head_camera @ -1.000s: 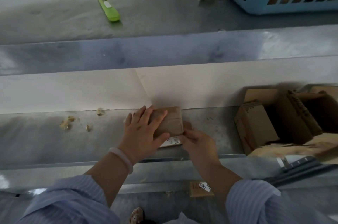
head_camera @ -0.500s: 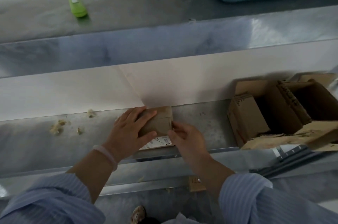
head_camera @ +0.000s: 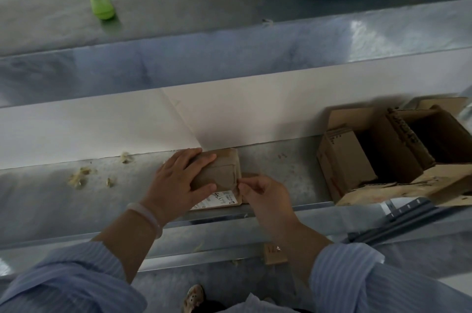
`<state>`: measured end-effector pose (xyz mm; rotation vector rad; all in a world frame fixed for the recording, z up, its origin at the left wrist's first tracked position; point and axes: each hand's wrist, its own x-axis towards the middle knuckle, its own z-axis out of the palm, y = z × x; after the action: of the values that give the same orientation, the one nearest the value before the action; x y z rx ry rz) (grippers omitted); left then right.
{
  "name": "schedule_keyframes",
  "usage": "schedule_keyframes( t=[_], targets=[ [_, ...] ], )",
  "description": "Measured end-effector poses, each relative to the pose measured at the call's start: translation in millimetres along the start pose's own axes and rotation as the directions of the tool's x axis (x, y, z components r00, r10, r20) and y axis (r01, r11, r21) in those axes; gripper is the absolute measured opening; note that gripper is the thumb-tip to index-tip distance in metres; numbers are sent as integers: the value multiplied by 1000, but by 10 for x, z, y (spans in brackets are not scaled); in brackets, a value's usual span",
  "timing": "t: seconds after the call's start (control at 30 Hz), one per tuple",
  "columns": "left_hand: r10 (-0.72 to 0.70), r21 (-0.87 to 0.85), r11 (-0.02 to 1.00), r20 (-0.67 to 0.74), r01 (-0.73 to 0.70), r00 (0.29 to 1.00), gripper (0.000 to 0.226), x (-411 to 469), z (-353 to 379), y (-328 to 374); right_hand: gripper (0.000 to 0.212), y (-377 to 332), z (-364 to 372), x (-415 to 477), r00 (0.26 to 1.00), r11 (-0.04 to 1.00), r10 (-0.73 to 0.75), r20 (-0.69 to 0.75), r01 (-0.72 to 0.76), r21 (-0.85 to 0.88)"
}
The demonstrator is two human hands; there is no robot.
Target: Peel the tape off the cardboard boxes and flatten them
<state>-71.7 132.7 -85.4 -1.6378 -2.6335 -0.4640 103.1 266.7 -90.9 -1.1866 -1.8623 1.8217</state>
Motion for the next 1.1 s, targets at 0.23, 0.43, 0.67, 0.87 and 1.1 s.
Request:
schedule_keyframes(
  t=[0.23, 0.43, 0.67, 0.87, 1.1],
  targets=[
    [-4, -5, 1000, 3, 4, 1000, 67, -8, -12, 29, 11, -56, 27, 25, 991, 985, 128, 24, -130, 114],
    [6, 14, 1000, 8, -6, 1000, 67, -7, 1, 18, 16, -160, 4, 68, 966, 948, 209, 150, -238, 211],
    [-7, 17, 1000, 6, 7, 1000, 68, -7, -6, 36, 18, -169, -9, 96, 961, 963, 213, 179, -237, 131],
    [-13, 12, 1000, 4, 13, 1000, 67, -5, 5, 38, 18, -84, -63, -19, 997, 988, -4, 75, 16, -152],
    [-4, 15, 1000, -7, 4, 1000, 67, -16, -1, 42, 11, -104, -63, 4, 989, 957, -145, 30, 148, -251]
  ],
)
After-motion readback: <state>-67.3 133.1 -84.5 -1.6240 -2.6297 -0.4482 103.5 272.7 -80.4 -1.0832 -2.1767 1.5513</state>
